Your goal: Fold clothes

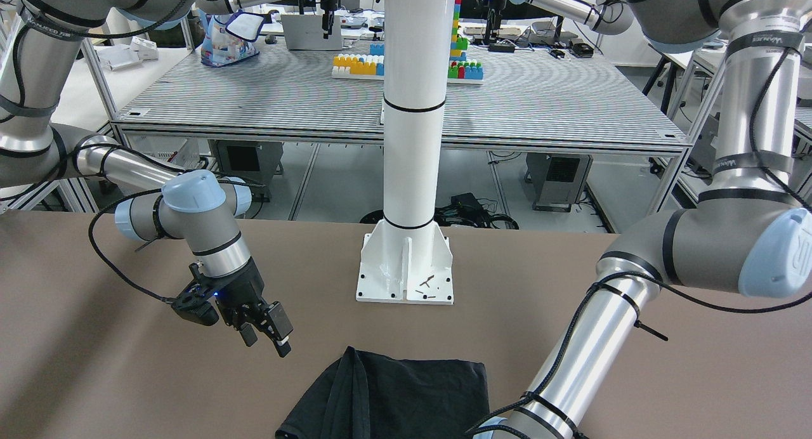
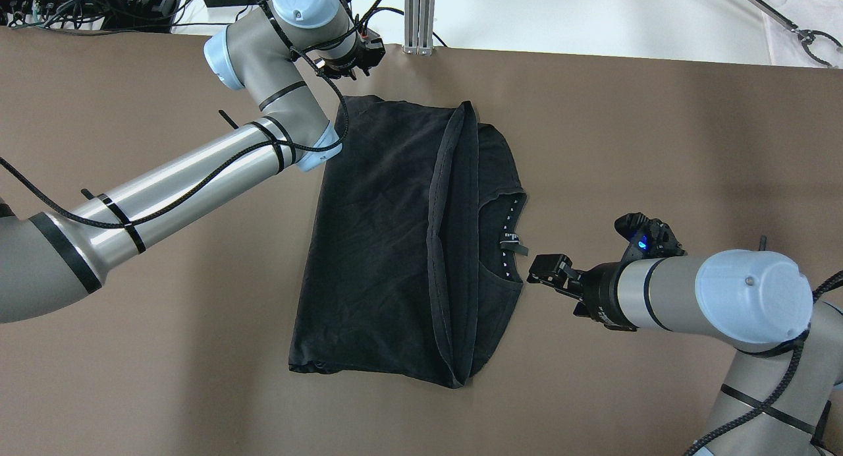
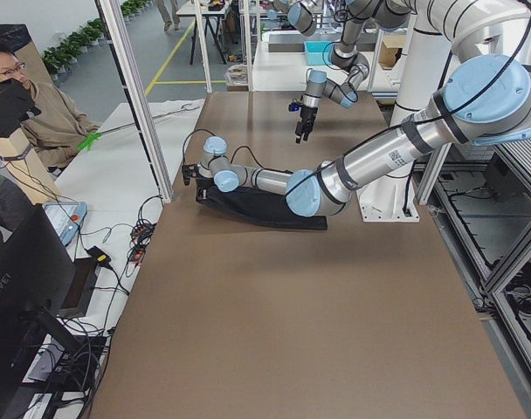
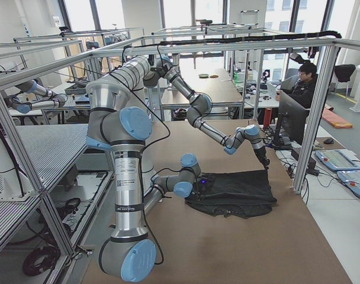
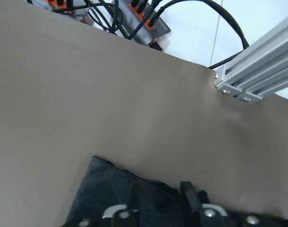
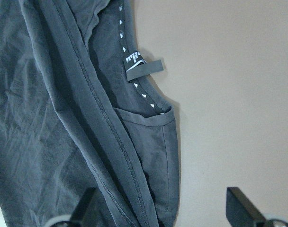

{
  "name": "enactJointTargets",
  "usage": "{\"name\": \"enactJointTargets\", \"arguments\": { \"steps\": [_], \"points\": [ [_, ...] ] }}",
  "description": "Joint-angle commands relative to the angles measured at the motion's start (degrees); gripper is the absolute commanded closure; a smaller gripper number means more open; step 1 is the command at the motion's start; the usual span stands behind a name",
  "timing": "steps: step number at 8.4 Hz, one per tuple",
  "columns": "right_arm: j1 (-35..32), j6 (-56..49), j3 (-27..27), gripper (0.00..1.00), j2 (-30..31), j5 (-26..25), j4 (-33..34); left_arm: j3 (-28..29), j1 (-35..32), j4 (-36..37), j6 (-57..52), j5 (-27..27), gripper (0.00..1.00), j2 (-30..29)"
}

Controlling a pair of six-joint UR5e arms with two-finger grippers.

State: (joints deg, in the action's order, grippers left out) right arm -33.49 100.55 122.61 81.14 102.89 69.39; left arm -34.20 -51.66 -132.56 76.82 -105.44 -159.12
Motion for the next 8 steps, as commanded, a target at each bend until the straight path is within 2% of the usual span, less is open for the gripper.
{"name": "enactJointTargets", "arguments": {
  "steps": [1, 2, 3, 4, 5, 6, 7, 8],
  "points": [
    [1.2, -1.1, -2.8, 0.07, -4.4, -3.7, 0.4, -7.6, 0.0, -0.8, -0.4, 1.6, 0.0, 4.7],
    [1.8, -5.1, -4.3, 0.12, -6.4, -3.1, 0.5, -13.3, -0.2, -0.6, -0.4, 1.3, 0.0, 8.4],
    [4.3, -14.5, -5.1, 0.19, -7.7, -3.3, 2.0, -18.0, -0.2, -0.3, -0.4, 1.3, 0.0, 12.6],
    [7.4, -26.3, -5.4, 0.21, -9.6, -4.5, 5.3, -20.6, -0.2, -0.2, -0.4, 1.2, 0.0, 14.9],
    [8.9, -34.4, -5.5, 0.24, -12.0, -5.9, 9.7, -22.0, -0.2, -0.3, -0.4, 1.2, 0.0, 16.5],
    [9.7, -38.5, -7.1, 0.34, -15.6, -6.5, 13.1, -22.3, -0.3, -0.3, -0.4, 1.4, 0.0, 16.6],
    [11.9, -40.2, -9.1, 0.44, -17.6, -9.2, 14.2, -22.4, -0.3, -0.4, -0.4, 1.6, 0.0, 16.9],
    [15.6, -44.2, -10.7, 0.49, -18.0, -14.6, 14.3, -23.0, -0.3, -0.4, -0.4, 2.1, 0.0, 17.7]
  ]
}}
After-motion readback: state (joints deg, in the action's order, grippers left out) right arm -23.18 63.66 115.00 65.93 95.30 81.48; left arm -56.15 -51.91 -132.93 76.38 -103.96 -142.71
